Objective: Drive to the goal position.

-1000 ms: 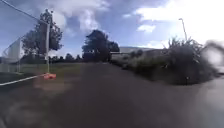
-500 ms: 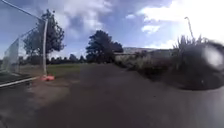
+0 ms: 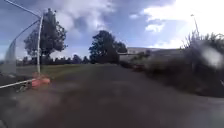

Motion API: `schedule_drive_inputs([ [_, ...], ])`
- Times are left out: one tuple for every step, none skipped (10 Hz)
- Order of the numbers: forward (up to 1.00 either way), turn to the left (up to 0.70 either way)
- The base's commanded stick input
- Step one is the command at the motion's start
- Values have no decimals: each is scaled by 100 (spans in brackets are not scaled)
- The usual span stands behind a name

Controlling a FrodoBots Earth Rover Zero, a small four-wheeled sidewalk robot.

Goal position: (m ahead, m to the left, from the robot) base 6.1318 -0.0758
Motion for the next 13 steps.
schedule_drive_inputs([
  [100, 0],
  [100, 0],
  [100, 0],
  [100, 0],
  [100, 0],
  [100, 0],
  [100, 0],
  [100, 0],
  [100, 0],
  [100, 0],
  [100, 0],
  [100, 0],
  [100, 0],
])
